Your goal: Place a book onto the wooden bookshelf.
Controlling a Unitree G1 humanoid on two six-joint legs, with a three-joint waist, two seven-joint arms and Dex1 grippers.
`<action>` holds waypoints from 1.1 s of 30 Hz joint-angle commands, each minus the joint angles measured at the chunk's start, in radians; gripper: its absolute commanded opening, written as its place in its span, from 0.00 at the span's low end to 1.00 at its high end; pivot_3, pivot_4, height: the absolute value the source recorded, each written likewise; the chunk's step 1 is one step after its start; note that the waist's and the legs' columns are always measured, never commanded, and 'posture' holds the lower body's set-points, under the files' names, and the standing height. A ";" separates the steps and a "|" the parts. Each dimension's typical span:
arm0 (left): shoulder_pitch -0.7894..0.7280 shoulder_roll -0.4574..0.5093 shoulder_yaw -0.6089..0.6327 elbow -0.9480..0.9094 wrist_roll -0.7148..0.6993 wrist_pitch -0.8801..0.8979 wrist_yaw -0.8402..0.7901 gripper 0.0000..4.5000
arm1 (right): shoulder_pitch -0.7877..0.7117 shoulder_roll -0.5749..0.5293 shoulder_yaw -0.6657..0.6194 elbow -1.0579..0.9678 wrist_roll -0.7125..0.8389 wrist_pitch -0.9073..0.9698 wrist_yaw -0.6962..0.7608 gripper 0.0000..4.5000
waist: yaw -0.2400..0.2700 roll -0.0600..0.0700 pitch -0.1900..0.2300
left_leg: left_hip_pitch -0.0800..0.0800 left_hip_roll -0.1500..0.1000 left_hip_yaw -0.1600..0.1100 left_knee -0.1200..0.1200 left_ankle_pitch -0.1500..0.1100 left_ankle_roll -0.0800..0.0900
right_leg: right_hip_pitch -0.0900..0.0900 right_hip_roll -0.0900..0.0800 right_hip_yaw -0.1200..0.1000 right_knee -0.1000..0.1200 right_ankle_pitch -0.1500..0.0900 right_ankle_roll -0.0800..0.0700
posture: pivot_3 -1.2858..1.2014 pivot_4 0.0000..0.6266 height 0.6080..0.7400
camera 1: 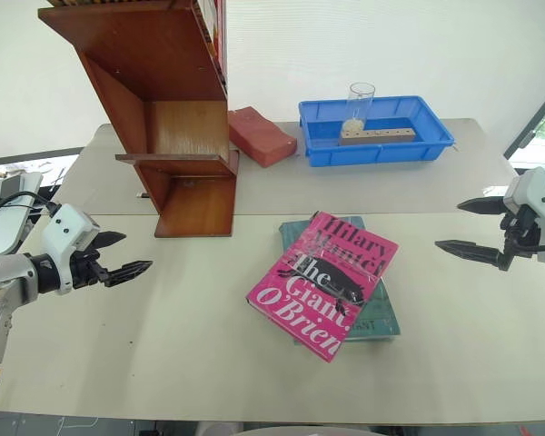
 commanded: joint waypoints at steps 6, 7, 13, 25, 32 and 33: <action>-0.039 0.011 0.006 0.036 -0.009 -0.020 -0.059 1.00 | 0.002 0.014 -0.026 -0.056 -0.024 0.000 -0.064 1.00 | 0.000 0.000 0.000 | 0.000 0.000 0.000 0.000 0.000 0.000 | 0.000 0.000 0.000 0.000 0.000 0.000 | 0.52 0.24 0.31; -0.048 0.005 0.011 0.040 -0.014 -0.019 -0.058 1.00 | 0.003 0.014 -0.025 -0.057 -0.027 0.003 -0.070 1.00 | 0.001 0.000 0.000 | 0.000 0.000 0.000 0.000 0.000 0.000 | 0.000 0.000 0.000 0.000 0.000 0.000 | 0.52 0.24 0.31; -0.031 -0.002 -0.002 0.034 0.020 -0.125 -0.081 1.00 | 0.007 0.011 -0.017 -0.061 -0.047 0.014 -0.095 1.00 | 0.002 0.000 0.000 | 0.000 0.000 0.001 0.000 0.000 0.000 | 0.000 0.000 0.000 0.000 0.000 0.000 | 0.52 0.24 0.31; -0.129 -0.013 -0.036 0.033 -0.146 0.111 -0.176 1.00 | 0.024 0.028 -0.041 -0.099 -0.019 0.032 -0.093 0.83 | 0.003 0.000 0.000 | 0.000 0.000 0.001 0.000 0.000 0.000 | 0.000 0.000 0.000 0.000 0.000 0.000 | 0.52 0.24 0.31; -0.275 -0.136 -0.124 0.014 -0.298 0.380 -0.139 1.00 | 0.188 0.010 -0.065 -0.244 -0.050 0.038 -0.085 0.30 | 0.004 0.000 0.000 | -0.002 0.000 0.000 0.001 0.000 0.000 | 0.003 0.000 0.000 0.000 0.000 0.002 | 0.52 0.24 0.31; -0.294 -0.159 -0.133 0.018 -0.320 0.419 -0.131 1.00 | 0.208 0.011 -0.064 -0.259 -0.059 0.035 -0.090 0.22 | 0.003 0.000 0.000 | -0.003 0.000 0.000 0.001 0.000 0.000 | 0.004 0.000 0.000 0.000 0.000 0.002 | 0.52 0.24 0.31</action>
